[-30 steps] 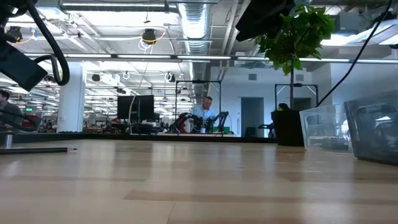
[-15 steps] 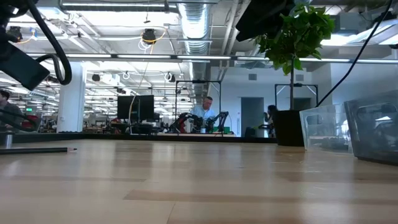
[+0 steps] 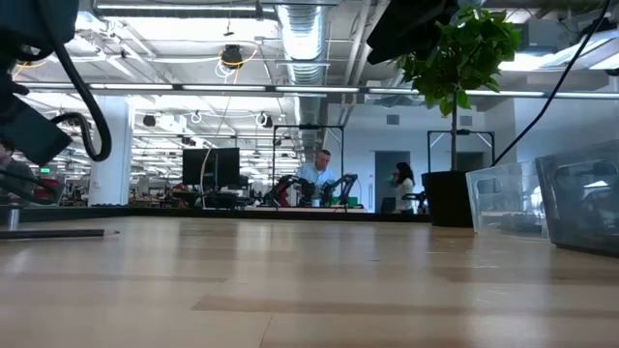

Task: Sort pens & pencils
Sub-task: Put the black pencil into the black transparent bin

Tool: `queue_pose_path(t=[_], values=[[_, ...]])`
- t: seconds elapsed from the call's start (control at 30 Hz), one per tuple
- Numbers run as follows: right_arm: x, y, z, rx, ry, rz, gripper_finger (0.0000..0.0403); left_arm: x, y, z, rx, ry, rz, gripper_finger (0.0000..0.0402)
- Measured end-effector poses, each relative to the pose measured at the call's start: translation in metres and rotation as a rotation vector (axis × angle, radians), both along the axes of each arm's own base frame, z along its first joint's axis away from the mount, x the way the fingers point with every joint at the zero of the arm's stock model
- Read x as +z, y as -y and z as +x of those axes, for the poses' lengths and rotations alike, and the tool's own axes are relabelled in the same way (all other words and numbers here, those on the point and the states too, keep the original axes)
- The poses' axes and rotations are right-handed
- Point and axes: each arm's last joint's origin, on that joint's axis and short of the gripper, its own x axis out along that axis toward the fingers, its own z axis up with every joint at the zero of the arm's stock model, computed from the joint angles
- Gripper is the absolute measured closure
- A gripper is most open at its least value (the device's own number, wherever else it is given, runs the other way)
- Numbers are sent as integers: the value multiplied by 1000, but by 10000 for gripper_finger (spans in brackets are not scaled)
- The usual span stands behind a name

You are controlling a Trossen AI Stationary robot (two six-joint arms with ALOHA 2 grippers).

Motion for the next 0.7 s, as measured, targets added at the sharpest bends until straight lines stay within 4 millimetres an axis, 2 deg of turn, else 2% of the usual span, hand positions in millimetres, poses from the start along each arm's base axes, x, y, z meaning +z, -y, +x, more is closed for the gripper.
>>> queue_pose_path(t=[0.13,0.47,0.7], values=[[0,0,0,0,0,0,194,-4,1,0,1,27,-47,283],[0,0,0,0,0,0,194,-5,-3,1,-13,22,-36,319],[0,0,0,0,0,0,194,-16,-14,8,-114,-23,-68,373]])
